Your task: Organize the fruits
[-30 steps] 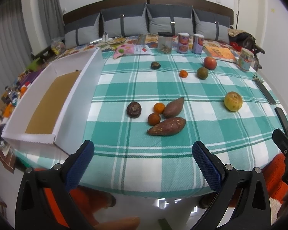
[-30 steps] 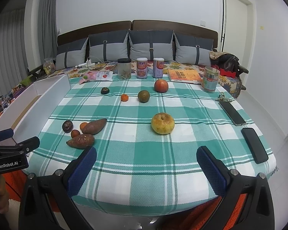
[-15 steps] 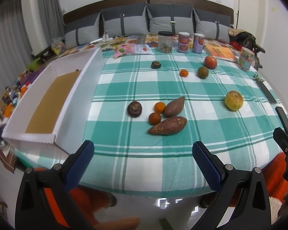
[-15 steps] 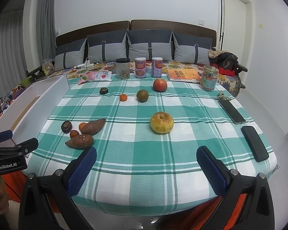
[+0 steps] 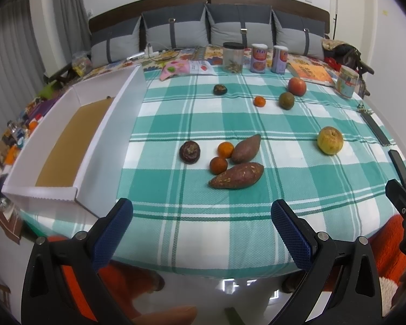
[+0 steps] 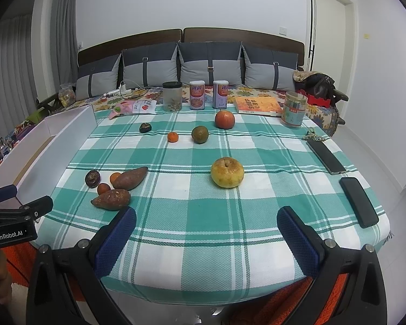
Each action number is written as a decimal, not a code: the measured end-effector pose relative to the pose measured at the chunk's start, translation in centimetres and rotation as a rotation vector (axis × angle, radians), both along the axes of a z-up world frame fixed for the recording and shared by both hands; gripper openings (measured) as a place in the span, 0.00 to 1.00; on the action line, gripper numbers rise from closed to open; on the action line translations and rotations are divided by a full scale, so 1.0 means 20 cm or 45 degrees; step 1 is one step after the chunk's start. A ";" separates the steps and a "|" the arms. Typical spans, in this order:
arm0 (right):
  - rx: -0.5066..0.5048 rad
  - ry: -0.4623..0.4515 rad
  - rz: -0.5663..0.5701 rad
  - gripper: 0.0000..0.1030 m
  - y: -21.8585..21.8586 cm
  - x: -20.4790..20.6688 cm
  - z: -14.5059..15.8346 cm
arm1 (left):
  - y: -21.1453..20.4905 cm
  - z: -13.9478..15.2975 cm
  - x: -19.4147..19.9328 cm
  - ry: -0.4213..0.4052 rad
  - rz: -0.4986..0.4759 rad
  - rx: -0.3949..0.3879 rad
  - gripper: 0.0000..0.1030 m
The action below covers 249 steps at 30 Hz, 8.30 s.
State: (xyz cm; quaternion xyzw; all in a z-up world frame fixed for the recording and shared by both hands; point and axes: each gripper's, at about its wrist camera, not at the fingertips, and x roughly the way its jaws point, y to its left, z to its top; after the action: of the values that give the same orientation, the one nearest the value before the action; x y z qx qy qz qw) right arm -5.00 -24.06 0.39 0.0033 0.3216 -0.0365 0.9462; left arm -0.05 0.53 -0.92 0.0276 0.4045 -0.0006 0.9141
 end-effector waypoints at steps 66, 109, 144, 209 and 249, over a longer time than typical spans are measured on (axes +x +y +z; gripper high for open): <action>0.142 0.272 -0.032 1.00 -0.16 0.17 -0.37 | -0.31 -0.49 0.46 0.342 -0.689 -0.144 0.98; 0.395 0.370 -0.064 1.00 -0.46 0.40 -0.45 | -0.27 -0.54 0.57 0.455 -0.423 -0.174 0.46; 0.714 0.566 0.879 0.67 0.97 1.34 0.17 | 1.25 0.18 0.66 0.100 0.181 -0.408 0.40; -0.018 0.218 0.083 1.00 -0.11 0.46 -0.64 | 0.19 0.08 0.36 -0.326 -0.237 0.176 0.87; -0.005 0.238 0.039 1.00 -0.16 0.47 -0.66 | 0.56 -0.11 0.62 0.044 -0.111 0.157 0.87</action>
State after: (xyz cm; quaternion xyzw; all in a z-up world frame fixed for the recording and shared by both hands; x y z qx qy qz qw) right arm 4.44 -27.34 -12.74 -0.0068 0.4085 -0.0228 0.9124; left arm 12.32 11.74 -3.11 0.1015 0.4178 -0.0161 0.9027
